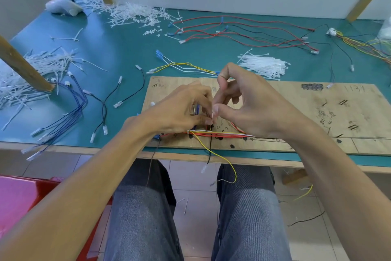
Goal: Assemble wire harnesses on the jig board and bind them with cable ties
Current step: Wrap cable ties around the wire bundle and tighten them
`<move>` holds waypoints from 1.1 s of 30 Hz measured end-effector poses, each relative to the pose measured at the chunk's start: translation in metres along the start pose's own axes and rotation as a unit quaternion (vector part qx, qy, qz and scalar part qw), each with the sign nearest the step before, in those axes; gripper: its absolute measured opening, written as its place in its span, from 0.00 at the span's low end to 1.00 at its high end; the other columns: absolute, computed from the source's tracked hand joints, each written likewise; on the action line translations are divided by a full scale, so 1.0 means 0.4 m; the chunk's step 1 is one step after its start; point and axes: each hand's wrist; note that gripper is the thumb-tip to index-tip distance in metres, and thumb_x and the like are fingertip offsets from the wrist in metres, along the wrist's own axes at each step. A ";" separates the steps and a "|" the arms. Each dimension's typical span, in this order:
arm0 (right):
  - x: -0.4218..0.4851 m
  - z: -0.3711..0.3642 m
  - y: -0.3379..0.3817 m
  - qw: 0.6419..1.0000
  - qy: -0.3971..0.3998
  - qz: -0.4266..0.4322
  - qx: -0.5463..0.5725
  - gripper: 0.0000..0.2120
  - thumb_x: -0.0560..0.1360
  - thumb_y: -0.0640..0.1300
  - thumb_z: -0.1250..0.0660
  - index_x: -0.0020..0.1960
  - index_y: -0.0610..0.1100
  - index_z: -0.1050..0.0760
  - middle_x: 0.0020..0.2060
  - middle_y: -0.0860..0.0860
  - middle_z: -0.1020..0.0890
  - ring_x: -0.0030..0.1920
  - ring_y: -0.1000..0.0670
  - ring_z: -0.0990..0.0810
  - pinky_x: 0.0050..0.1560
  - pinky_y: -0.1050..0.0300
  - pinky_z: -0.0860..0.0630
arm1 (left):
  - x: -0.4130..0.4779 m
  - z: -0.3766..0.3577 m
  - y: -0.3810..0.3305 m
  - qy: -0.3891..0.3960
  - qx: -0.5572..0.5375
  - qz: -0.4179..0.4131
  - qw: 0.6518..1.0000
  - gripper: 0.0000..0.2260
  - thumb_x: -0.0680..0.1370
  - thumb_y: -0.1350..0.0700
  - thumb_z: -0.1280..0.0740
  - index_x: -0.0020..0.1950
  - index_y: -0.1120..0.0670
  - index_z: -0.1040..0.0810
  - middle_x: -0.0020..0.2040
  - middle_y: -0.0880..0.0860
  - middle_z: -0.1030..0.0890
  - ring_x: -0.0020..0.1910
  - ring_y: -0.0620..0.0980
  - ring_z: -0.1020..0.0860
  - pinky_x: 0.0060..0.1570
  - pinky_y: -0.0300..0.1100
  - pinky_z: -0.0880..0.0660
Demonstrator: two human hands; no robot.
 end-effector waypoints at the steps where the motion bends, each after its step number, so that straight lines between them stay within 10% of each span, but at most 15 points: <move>1: 0.002 0.001 0.000 1.000 -0.004 -0.003 0.017 0.18 0.74 0.33 0.28 0.50 0.49 0.35 0.38 0.53 0.13 0.40 0.46 0.18 0.41 0.57 0.28 | 0.001 0.001 0.003 0.004 0.007 -0.003 1.000 0.02 0.75 0.54 0.21 0.46 0.50 0.11 0.51 0.50 0.17 0.52 0.54 0.24 0.55 0.56 0.27; 5: 0.004 0.000 0.006 0.994 -0.035 -0.008 0.102 0.16 0.75 0.30 0.28 0.53 0.45 0.31 0.37 0.48 0.12 0.39 0.41 0.19 0.46 0.38 0.25 | 0.001 0.002 0.004 0.003 0.032 -0.005 0.999 0.03 0.75 0.52 0.20 0.47 0.46 0.10 0.50 0.47 0.17 0.51 0.50 0.28 0.53 0.53 0.28; 8: -0.013 0.016 -0.011 0.987 -0.083 -0.013 0.138 0.13 0.79 0.37 0.26 0.59 0.42 0.27 0.41 0.49 0.12 0.41 0.43 0.16 0.47 0.43 0.22 | 0.000 -0.001 0.003 -0.014 0.027 -0.007 1.000 0.04 0.74 0.52 0.20 0.47 0.46 0.10 0.49 0.47 0.17 0.49 0.47 0.29 0.50 0.46 0.29; 11: -0.031 0.016 -0.030 0.993 -0.095 -0.059 -0.044 0.17 0.77 0.62 0.28 0.58 0.51 0.21 0.40 0.57 0.14 0.41 0.56 0.18 0.41 0.64 0.27 | -0.004 0.000 0.000 -0.015 0.016 -0.007 1.000 0.03 0.74 0.52 0.20 0.45 0.45 0.11 0.44 0.44 0.20 0.47 0.44 0.29 0.47 0.39 0.31; 14: -0.036 -0.021 -0.041 0.969 -0.017 -0.119 -0.217 0.23 0.74 0.73 0.36 0.46 0.54 0.19 0.33 0.59 0.19 0.38 0.56 0.22 0.39 0.53 0.26 | -0.005 -0.001 -0.002 -0.016 0.014 0.000 1.000 0.02 0.74 0.53 0.20 0.43 0.48 0.11 0.42 0.43 0.22 0.46 0.44 0.28 0.46 0.38 0.33; 20: -0.017 -0.068 -0.049 0.987 -0.039 -0.086 -0.129 0.17 0.81 0.50 0.30 0.34 0.50 0.18 0.25 0.47 0.24 0.31 0.44 0.30 0.33 0.50 0.31 | 0.002 -0.002 -0.015 0.008 0.014 0.014 1.000 0.04 0.75 0.57 0.21 0.42 0.51 0.14 0.41 0.45 0.22 0.46 0.49 0.28 0.48 0.48 0.29; 33: -0.016 -0.085 -0.072 0.997 -0.060 -0.042 -0.018 0.16 0.79 0.44 0.26 0.32 0.48 0.16 0.23 0.52 0.32 0.29 0.52 0.37 0.31 0.60 0.40 | 0.028 -0.018 -0.026 0.036 0.154 -0.010 0.987 0.10 0.72 0.63 0.29 0.37 0.51 0.27 0.38 0.45 0.30 0.45 0.48 0.35 0.42 0.46 0.37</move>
Point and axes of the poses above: each hand's wrist, its own x-axis towards the middle knuckle, its own z-axis out of the back of the hand, y = z × x
